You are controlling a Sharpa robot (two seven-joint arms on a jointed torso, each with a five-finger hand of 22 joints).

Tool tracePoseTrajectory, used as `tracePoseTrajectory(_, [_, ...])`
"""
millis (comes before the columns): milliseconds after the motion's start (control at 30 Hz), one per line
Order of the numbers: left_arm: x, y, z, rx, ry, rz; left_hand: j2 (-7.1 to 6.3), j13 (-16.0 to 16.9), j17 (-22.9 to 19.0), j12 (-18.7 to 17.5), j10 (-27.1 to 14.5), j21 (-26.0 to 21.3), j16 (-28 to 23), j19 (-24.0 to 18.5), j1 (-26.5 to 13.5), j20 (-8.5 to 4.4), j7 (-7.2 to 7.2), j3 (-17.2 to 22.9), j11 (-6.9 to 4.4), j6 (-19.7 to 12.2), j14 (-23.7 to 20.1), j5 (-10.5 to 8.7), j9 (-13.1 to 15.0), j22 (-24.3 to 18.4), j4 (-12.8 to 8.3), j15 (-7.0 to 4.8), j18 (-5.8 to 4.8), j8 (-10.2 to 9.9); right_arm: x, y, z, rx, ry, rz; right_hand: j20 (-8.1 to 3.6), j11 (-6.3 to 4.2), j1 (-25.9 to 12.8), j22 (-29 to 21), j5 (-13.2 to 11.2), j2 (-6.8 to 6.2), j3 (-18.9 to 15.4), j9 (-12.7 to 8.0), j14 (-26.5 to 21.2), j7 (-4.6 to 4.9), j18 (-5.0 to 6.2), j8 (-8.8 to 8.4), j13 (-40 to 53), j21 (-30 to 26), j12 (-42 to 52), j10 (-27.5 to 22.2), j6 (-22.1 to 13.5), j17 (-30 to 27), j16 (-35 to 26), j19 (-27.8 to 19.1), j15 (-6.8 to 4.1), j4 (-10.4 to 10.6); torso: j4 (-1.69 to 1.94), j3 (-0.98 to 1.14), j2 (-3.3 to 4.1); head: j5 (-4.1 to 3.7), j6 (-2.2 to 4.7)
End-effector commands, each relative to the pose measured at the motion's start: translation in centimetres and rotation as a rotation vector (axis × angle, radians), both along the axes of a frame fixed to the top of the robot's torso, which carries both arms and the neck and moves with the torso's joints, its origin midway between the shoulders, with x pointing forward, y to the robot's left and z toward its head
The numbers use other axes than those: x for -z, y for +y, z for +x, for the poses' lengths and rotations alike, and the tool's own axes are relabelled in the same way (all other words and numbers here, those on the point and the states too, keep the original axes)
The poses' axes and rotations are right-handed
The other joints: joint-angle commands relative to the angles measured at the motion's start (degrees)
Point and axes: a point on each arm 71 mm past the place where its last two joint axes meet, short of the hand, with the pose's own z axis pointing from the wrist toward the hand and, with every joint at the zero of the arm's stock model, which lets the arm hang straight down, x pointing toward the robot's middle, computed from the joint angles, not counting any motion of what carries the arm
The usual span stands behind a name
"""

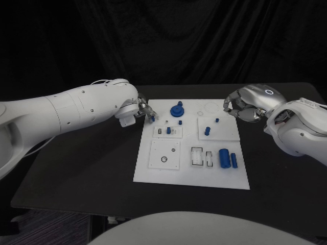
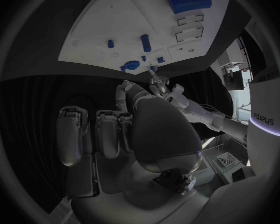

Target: Assemble the parts on the task board

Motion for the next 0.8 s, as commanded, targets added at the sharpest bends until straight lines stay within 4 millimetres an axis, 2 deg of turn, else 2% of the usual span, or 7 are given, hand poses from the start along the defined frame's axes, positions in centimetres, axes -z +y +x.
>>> tracePoseTrajectory(33, [0.18, -0.11, -0.15, 0.011, 0.014, -0.006, -0.45, 15.1, 15.1, 0.2, 5.9, -0.2, 0.1, 1.6, 0.1, 0.47, 0.02, 0.3, 0.44, -0.5, 6.0, 0.38, 0.2, 12.4, -0.3, 0.48, 0.75, 0.0, 0.12, -0.07, 0.04, 0.014, 0.011, 0.003, 0.18, 0.07, 0.4, 13.2, 0.3, 0.25, 0.3, 0.1, 4.6, -0.13, 0.97, 0.28, 13.4, -0.3, -0.3, 4.6, 0.4, 8.3, -0.4, 3.6, 0.08, 0.0, 0.05, 0.01, 0.02, 0.05, -0.01])
tracePoseTrajectory(233, [0.2, 0.03, -0.16, 0.01, 0.018, -0.004, -0.53, 15.1, 15.1, 0.2, 5.9, -0.3, 0.1, 1.6, 0.3, 0.53, 0.03, 0.7, 0.46, -0.7, 6.0, 0.51, 0.5, 12.3, -0.7, 0.52, 0.78, 0.2, 0.14, -0.05, 0.06, 0.014, 0.012, 0.003, 0.18, 0.07, 0.4, 13.2, 0.3, 0.25, 0.3, 0.1, 4.6, -0.13, 0.97, 0.28, 13.4, -0.3, -0.3, 4.6, 0.4, 8.3, -0.4, 3.6, 0.08, 0.0, 0.01, -0.03, 0.02, 0.13, -0.01])
tracePoseTrajectory(500, [0.23, 0.18, -0.17, 0.011, 0.023, -0.002, -0.76, 15.1, 15.1, 0.2, 5.9, -0.5, 0.1, 1.5, 1.3, 0.63, 0.07, 2.4, 0.51, -1.6, 6.0, 0.91, 1.3, 12.3, -2.3, 0.58, 0.82, 0.8, 0.15, -0.07, 0.08, 0.015, 0.013, 0.002, 0.18, 0.07, 0.4, 13.2, 0.3, 0.23, 0.4, 0.1, 4.6, -0.13, 0.98, 0.28, 13.4, -0.4, -0.3, 4.6, 0.4, 8.3, -0.4, 3.6, 0.09, 0.0, 0.02, 0.0, 0.02, 0.14, -0.01])
tracePoseTrajectory(633, [0.26, 0.25, -0.2, 0.013, 0.028, 0.0, -1.33, 15.1, 15.1, 0.2, 5.9, -0.6, 0.1, 1.4, 1.4, 0.7, 0.25, 4.2, 0.63, -2.4, 6.0, 3.28, 1.8, 12.2, -3.4, 0.67, 0.85, 1.1, 0.17, -0.1, 0.09, 0.016, 0.014, 0.001, 0.18, 0.08, 0.4, 13.2, 0.3, 0.21, 0.4, 0.1, 4.6, -0.13, 1.0, 0.28, 13.3, -0.4, -0.4, 4.6, 0.4, 8.3, -0.4, 3.6, 0.09, -0.1, 0.01, 0.01, -0.02, 0.19, -0.01])
tracePoseTrajectory(667, [0.26, 0.27, -0.2, 0.014, 0.029, 0.001, -1.33, 15.1, 15.1, 0.2, 5.9, -0.6, 0.1, 1.4, 1.4, 0.7, 0.25, 4.2, 0.63, -2.4, 6.0, 3.28, 1.8, 12.2, -3.4, 0.67, 0.85, 1.1, 0.17, -0.1, 0.09, 0.017, 0.014, 0.001, 0.18, 0.08, 0.4, 13.2, 0.3, 0.21, 0.4, 0.1, 4.6, -0.13, 1.0, 0.28, 13.3, -0.4, -0.4, 4.6, 0.4, 8.3, -0.4, 3.6, 0.09, -0.1, 0.03, 0.02, -0.02, 0.19, -0.01])
tracePoseTrajectory(733, [0.28, 0.33, -0.21, 0.014, 0.032, 0.002, -1.77, 15.1, 15.1, 0.2, 5.9, -0.6, 0.1, 1.4, 0.9, 0.78, 0.42, 5.5, 0.76, -3.0, 6.0, 5.69, 2.1, 12.2, -3.9, 0.78, 0.85, 1.3, 0.18, -0.11, 0.1, 0.017, 0.015, 0.0, 0.18, 0.08, 0.4, 13.2, 0.3, 0.21, 0.4, 0.1, 4.6, -0.13, 1.0, 0.28, 13.3, -0.4, -0.4, 4.6, 0.4, 8.3, -0.4, 3.6, 0.09, -0.1, 0.0, 0.02, -0.02, 0.28, -0.01])
tracePoseTrajectory(800, [0.29, 0.39, -0.21, 0.014, 0.034, 0.003, -1.96, 15.1, 15.1, 0.2, 5.9, -0.7, 0.1, 1.3, 0.8, 0.82, 0.46, 6.3, 0.78, -3.2, 6.0, 6.28, 2.3, 12.2, -4.3, 0.81, 0.87, 1.4, 0.19, -0.11, 0.1, 0.017, 0.015, 0.0, 0.18, 0.08, 0.5, 13.2, 0.3, 0.19, 0.4, 0.1, 4.5, -0.13, 1.0, 0.28, 13.3, -0.4, -0.4, 4.6, 0.5, 8.2, -0.4, 3.5, 0.09, -0.1, -0.03, 0.0, -0.02, 0.34, -0.01])
